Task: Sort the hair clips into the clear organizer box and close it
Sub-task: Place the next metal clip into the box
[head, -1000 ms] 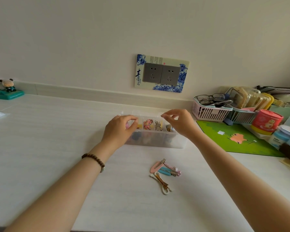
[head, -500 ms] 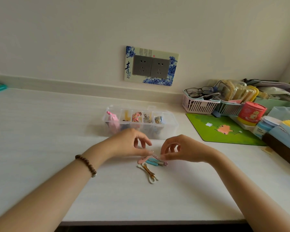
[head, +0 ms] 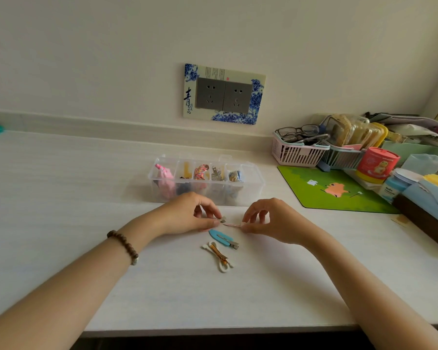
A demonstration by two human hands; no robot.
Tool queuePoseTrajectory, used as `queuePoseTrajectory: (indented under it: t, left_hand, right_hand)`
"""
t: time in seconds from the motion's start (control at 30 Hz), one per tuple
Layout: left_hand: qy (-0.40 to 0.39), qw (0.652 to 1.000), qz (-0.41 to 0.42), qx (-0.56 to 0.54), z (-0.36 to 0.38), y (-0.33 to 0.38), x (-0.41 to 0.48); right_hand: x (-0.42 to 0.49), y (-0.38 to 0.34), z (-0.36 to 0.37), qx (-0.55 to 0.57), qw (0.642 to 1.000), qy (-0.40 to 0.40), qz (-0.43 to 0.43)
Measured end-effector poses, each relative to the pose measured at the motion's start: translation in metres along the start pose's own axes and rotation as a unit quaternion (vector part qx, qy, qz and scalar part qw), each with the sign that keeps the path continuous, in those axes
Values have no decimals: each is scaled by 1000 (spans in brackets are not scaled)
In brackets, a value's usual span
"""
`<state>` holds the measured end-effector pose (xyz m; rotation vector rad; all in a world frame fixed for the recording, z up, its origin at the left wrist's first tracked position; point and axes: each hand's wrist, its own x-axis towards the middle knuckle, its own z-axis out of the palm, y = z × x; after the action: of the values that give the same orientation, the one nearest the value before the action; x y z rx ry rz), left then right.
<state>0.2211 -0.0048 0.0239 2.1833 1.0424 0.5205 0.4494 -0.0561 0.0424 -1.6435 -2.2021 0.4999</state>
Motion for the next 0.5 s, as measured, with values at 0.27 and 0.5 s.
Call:
queuePoseTrajectory:
  t: [0.27,0.5]
  left_hand:
    - [-2,1000,-5,3,-1,1,0]
    - [6,1000,-6,10,-2,0,0]
  right_hand:
    - [-1,1,1,176,982,64,-14]
    - [21,-18,-28,319,934,158,-14]
